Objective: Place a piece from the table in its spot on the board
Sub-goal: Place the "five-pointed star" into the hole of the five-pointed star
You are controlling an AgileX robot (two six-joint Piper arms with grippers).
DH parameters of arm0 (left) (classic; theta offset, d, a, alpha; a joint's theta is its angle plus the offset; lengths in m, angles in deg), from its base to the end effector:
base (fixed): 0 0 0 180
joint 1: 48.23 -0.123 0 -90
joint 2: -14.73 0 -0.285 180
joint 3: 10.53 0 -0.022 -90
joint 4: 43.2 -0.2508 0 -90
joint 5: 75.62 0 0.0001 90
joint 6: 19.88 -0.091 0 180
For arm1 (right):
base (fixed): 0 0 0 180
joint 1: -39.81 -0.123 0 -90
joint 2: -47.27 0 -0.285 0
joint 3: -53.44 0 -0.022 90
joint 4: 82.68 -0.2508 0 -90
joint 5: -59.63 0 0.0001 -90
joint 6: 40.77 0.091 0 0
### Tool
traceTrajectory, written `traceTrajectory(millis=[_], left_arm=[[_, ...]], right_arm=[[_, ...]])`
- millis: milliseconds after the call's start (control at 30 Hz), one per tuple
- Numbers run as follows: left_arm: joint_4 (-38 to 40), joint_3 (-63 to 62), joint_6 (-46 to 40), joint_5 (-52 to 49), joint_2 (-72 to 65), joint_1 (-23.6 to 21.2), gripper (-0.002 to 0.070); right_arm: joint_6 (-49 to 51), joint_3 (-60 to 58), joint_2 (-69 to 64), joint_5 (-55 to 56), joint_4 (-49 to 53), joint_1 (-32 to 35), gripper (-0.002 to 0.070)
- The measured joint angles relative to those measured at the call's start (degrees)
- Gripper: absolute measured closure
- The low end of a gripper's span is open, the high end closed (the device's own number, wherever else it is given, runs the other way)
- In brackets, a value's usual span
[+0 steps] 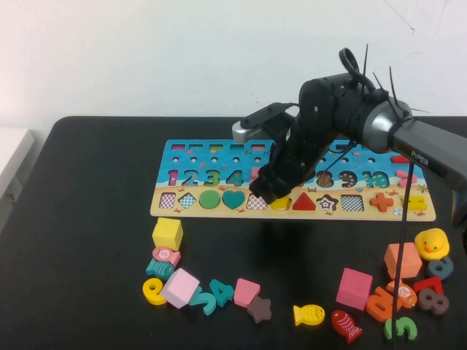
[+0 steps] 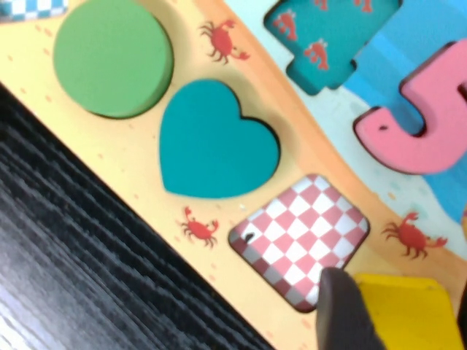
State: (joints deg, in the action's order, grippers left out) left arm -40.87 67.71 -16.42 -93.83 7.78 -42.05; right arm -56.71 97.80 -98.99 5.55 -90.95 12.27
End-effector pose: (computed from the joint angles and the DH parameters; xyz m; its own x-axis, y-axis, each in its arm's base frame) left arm 0.0532 -0.0069 0.1793 -0.2409 -0.0733 -0.9678 0.0966 0.9904 -0.0991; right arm 0.4598 0.2517 0.1687 -0.6968 -0.5783 -0.4243 -0.6475 0.7616 0.0252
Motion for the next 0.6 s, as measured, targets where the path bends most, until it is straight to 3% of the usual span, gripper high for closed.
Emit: traceTrajectory(millis=[433, 600], left_arm=[[0.0, 0.0, -0.13, 0.0, 0.0, 0.0, 0.0676], [0.0, 0.0, -0.13, 0.0, 0.0, 0.0, 0.0676]], right_arm=[[-0.62, 0.33, -0.17, -1.55, 0.8, 0.0, 0.034], [4.42, 0.33, -0.17, -1.69, 1.77, 0.0, 0.0342]])
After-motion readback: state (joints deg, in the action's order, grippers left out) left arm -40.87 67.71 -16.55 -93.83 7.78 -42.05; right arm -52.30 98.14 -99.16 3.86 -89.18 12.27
